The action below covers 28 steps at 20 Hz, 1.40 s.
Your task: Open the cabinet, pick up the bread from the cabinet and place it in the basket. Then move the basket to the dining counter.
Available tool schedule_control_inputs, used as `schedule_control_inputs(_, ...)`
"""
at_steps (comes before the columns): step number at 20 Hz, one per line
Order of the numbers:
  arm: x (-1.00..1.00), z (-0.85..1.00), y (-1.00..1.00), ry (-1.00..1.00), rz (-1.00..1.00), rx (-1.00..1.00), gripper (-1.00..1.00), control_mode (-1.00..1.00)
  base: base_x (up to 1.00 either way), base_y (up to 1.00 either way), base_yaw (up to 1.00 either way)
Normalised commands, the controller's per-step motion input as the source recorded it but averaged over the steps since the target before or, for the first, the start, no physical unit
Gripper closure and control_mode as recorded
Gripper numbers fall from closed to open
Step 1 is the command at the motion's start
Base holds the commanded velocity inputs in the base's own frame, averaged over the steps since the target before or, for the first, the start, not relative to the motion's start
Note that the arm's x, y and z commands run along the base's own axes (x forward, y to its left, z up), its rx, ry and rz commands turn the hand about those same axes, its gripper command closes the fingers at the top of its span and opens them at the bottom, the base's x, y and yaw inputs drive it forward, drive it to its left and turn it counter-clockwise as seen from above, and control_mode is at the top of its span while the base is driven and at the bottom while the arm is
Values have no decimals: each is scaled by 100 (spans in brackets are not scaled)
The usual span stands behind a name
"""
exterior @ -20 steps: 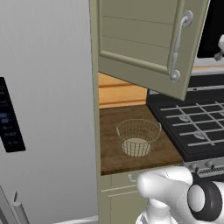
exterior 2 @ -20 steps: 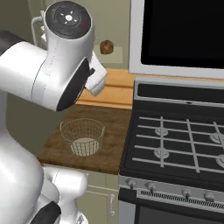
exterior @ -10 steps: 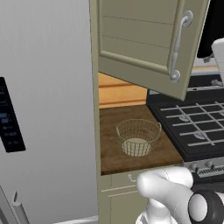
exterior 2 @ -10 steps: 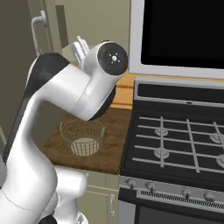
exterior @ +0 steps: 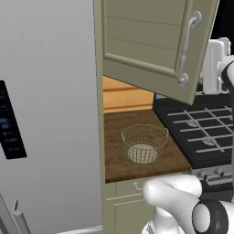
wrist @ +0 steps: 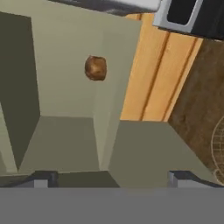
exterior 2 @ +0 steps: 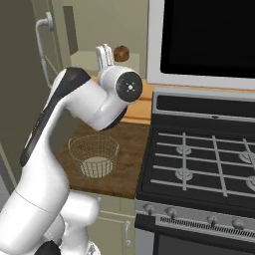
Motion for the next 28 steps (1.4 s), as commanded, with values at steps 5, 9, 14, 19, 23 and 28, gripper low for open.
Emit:
schedule_control_inputs(5, 20, 40, -16, 5, 27, 17, -100, -100, 0, 0, 0)
schedule_control_inputs(9, 1, -2, 40, 0, 26, 8, -100, -100, 0, 0, 0)
schedule_control_inputs(14, 1, -11, 79, -4, 19, 5, -100, -100, 0, 0, 0)
schedule_control_inputs(19, -25, -2, 73, -1, 19, 6, -100, -100, 0, 0, 0)
schedule_control_inputs(23, -100, 0, 88, -3, 23, 2, -100, -100, 0, 0, 0)
schedule_control_inputs(28, -82, 1, 100, 0, 20, 0, -100, -100, 0, 0, 0)
